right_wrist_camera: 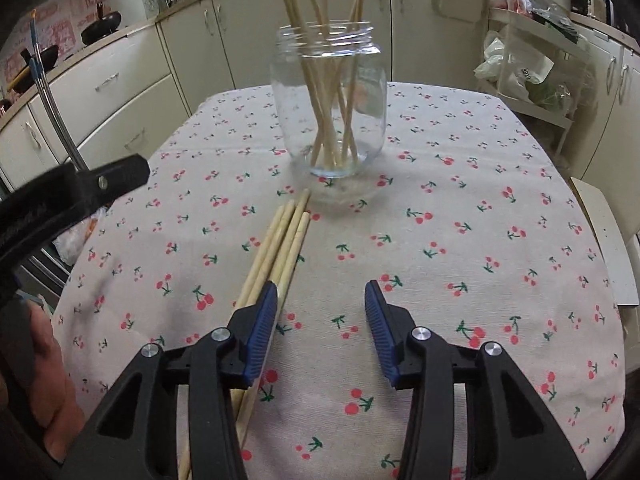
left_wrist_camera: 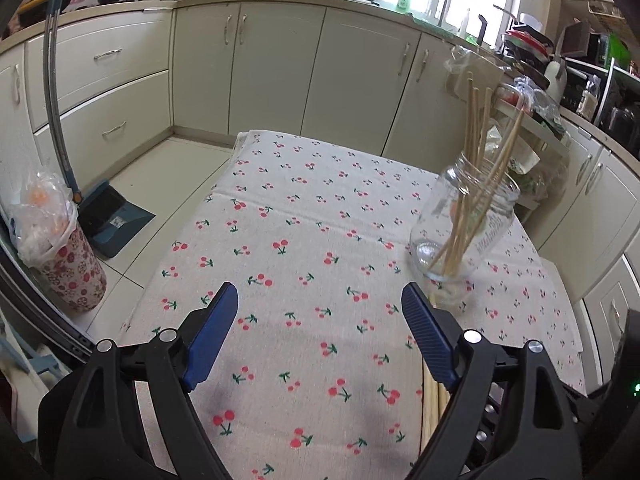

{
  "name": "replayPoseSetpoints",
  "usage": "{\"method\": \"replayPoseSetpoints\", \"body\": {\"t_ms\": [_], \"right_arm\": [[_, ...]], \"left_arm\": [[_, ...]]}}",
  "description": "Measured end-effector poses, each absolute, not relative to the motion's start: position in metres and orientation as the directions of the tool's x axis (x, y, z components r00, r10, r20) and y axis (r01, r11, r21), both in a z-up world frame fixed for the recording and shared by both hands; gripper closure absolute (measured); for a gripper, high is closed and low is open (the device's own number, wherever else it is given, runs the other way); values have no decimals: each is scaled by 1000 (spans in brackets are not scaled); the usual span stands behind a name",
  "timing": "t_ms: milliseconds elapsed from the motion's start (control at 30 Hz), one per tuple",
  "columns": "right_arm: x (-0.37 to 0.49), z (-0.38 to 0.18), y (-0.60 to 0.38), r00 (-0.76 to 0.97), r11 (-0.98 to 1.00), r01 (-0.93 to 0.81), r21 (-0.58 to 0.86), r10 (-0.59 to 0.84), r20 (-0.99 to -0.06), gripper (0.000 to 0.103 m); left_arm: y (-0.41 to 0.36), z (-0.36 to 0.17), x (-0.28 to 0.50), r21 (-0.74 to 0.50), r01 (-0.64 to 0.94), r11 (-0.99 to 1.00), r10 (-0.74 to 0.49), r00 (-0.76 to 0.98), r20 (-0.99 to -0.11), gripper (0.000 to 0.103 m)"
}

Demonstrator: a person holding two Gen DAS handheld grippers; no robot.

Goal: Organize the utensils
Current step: 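Move both grippers back toward the remaining sticks beside the jar, then grasp a wooden stick with the left gripper while the right grasps another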

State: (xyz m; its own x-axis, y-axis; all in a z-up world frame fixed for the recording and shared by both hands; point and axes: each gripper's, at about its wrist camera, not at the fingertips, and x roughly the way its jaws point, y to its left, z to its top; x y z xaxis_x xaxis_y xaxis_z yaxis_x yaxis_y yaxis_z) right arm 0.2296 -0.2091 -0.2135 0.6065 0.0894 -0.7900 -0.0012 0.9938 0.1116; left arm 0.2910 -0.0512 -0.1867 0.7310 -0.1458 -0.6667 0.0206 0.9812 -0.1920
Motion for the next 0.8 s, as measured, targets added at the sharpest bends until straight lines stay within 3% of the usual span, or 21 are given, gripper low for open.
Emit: {"method": "replayPoseSetpoints", "body": {"t_ms": [200, 433, 500, 800], "right_arm": [[232, -213, -208, 590, 992, -2, 123, 101, -801, 57], [232, -213, -208, 577, 999, -14, 31, 34, -816, 56], [228, -213, -218, 578, 999, -1, 32, 27, -816, 64], [212, -213, -251, 618, 997, 7, 79, 58, -784, 68]], "left_arm": [[-55, -190, 285, -189, 43, 981, -162, 713, -683, 22], [-64, -196, 286, -166, 73, 983, -171, 683, -711, 22], [-71, -200, 287, -147, 98, 984, -175, 662, -729, 22], [-103, -219, 294, -88, 158, 984, -166, 600, -782, 22]]}}
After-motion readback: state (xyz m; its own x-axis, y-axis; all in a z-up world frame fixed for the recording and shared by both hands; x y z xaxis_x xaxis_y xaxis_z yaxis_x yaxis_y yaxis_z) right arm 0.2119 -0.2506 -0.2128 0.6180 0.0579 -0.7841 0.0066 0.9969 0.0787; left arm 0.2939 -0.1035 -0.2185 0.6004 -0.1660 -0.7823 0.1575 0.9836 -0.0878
